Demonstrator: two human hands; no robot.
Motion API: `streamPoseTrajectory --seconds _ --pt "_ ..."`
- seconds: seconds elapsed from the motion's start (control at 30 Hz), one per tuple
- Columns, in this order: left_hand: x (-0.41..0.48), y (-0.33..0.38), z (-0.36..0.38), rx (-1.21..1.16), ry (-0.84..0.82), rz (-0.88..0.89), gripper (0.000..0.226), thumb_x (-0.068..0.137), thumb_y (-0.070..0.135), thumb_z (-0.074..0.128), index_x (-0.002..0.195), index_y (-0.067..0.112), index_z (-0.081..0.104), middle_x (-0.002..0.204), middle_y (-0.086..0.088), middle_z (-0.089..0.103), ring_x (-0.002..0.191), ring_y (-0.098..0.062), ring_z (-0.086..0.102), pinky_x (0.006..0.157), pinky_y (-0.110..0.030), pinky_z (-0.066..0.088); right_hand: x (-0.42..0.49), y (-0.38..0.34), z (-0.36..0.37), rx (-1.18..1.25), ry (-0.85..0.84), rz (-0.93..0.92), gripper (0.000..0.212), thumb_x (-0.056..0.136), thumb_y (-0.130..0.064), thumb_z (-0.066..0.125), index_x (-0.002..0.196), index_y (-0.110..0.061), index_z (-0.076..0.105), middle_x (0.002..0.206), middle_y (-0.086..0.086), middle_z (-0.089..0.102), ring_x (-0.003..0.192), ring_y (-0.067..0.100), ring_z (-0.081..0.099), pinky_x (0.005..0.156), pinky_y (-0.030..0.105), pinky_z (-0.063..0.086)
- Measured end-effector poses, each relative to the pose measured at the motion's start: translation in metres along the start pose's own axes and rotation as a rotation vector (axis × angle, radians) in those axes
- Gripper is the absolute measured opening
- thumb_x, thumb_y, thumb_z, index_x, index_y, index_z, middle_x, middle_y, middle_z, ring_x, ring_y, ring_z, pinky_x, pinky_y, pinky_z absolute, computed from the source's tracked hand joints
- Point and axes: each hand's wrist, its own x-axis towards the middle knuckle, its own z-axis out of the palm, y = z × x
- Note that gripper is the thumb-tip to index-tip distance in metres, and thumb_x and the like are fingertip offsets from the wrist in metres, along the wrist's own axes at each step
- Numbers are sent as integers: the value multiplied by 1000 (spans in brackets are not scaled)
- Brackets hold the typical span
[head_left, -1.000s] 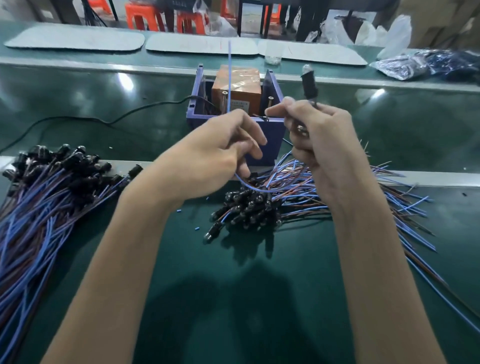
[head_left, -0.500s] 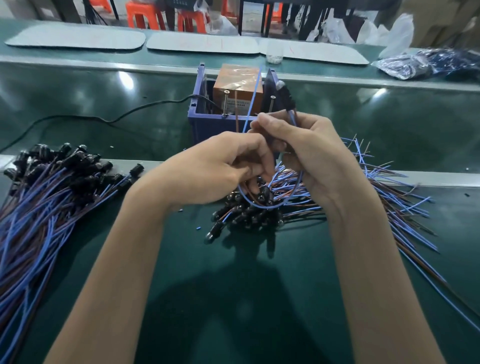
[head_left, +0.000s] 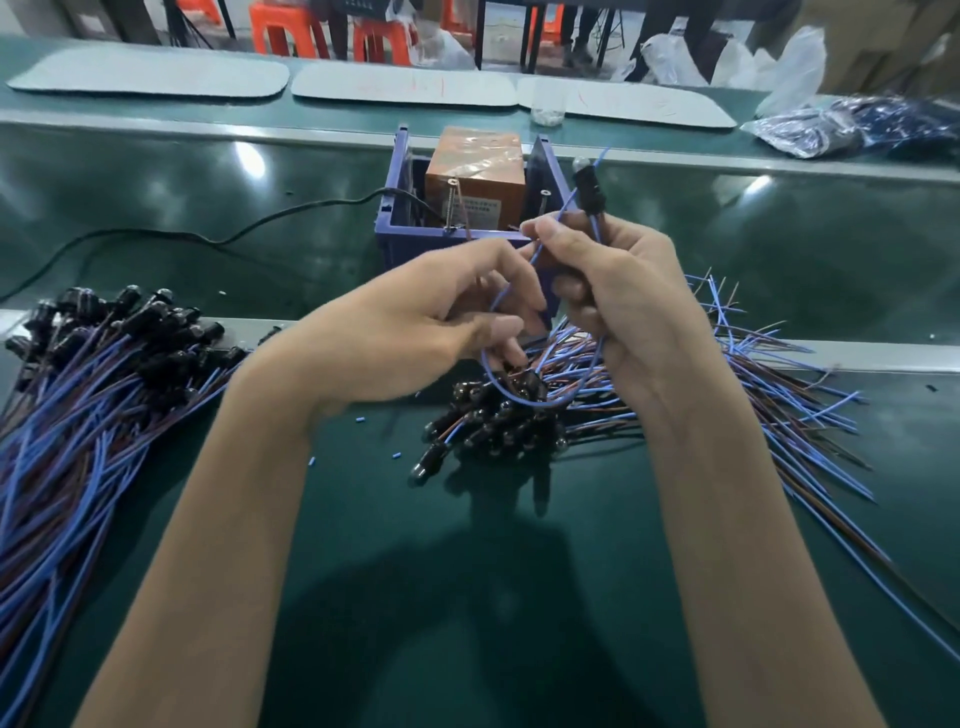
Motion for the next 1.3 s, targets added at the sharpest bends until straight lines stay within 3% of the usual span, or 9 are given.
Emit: streamPoseTrajectory --seconds 0.13,0.3,0.43,0.8,0.97,1.13,1.3 --pt "1 2 0 -72 93 33 28 97 -6 43 97 20 52 98 -8 58 78 -13 69 74 -19 54 3 1 -2 12 93 -18 15 94 -9 56 86 -15 66 55 -8 62 37 1 30 34 10 21" --pt "7 3 6 -128 268 89 33 91 -7 55 95 26 50 92 -2 57 72 -17 72 69 -26 58 4 -1 -5 76 156 -56 15 96 -9 53 89 -16 66 54 -7 62 37 1 26 34 12 19" --pt "11 1 9 -91 330 104 35 90 -8 56 97 24 45 91 -2 60 72 -13 71 67 -19 53 5 1 -6 93 177 -61 13 95 -11 56 90 -16 66 60 -5 66 37 2 27 34 12 20" --pt "14 -4 14 -154 346 103 27 83 2 71 96 19 55 80 1 68 72 -17 72 68 -20 54 3 -1 -16 -59 93 -38 12 88 -23 67 81 -20 75 78 -5 71 50 1 45 40 13 24" --pt "15 -3 17 -202 397 128 32 78 11 75 91 16 46 69 6 70 62 -10 69 58 -15 51 0 2 -8 -158 -27 -17 18 85 -25 70 68 -21 73 64 -3 65 49 2 48 42 11 31" --pt "13 -6 12 -220 494 71 38 63 26 78 84 15 50 72 -5 73 65 -18 73 60 -26 58 -4 -1 -3 -134 -89 -22 13 87 -17 68 77 -12 73 57 -9 65 46 -2 51 42 5 35" --pt "17 -9 10 -250 531 -3 13 92 5 60 86 12 51 69 -1 74 56 -14 70 55 -17 54 -4 -2 -3 -114 -7 -12 20 91 -17 64 72 -11 68 71 1 70 59 3 63 42 5 36"
